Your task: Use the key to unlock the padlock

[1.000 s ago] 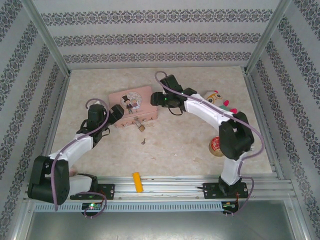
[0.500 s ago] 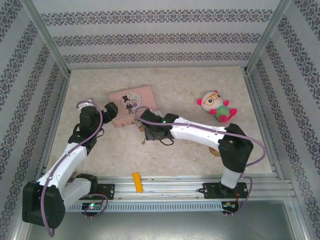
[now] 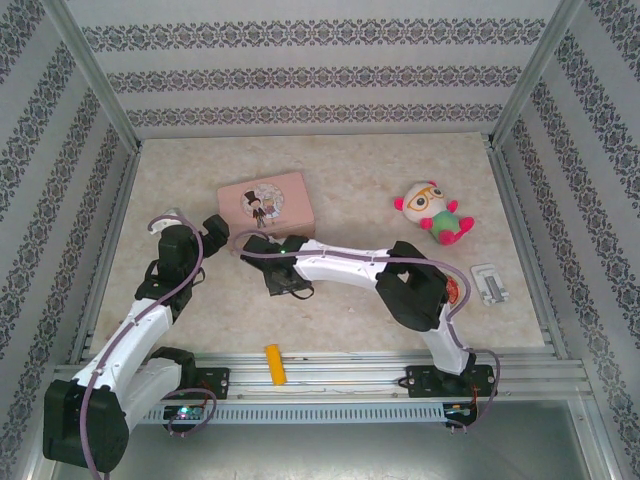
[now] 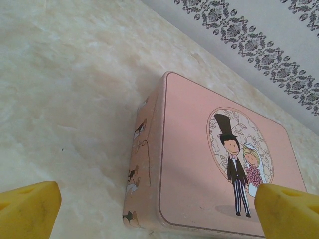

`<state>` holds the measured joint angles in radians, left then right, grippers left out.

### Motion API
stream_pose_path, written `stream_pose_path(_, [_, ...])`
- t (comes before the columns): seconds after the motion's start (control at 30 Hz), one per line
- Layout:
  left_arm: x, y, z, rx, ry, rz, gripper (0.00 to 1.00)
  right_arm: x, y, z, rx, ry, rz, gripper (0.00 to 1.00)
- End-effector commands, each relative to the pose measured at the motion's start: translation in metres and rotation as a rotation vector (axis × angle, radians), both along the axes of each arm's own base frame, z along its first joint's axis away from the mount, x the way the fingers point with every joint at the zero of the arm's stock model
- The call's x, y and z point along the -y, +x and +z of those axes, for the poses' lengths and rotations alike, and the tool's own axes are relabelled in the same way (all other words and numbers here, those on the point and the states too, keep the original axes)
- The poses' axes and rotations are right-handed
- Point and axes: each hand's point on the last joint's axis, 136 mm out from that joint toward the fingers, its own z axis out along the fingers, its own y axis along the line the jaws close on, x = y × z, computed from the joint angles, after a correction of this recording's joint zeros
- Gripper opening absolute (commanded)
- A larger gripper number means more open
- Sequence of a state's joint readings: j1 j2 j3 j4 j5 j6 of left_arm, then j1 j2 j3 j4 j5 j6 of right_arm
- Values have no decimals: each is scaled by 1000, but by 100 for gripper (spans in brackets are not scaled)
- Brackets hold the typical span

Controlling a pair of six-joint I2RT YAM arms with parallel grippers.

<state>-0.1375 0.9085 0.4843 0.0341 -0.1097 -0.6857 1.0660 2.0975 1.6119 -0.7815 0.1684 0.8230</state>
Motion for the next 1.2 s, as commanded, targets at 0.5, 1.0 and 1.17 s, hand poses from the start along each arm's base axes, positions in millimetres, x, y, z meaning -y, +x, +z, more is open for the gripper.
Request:
stream_pose_path(0.5, [1,0,-10,-9,-20,14,99,26,1,-23,-51,-98,-30,36])
stream_pose_path(1.0, [4,2,-9,-8,-32,3,99,41,3,6,-18,-34,21,26])
stream_pose_path(1.17, [5,2,-8,-9,-26,-7,99,35,11,11,-28,2,89,28])
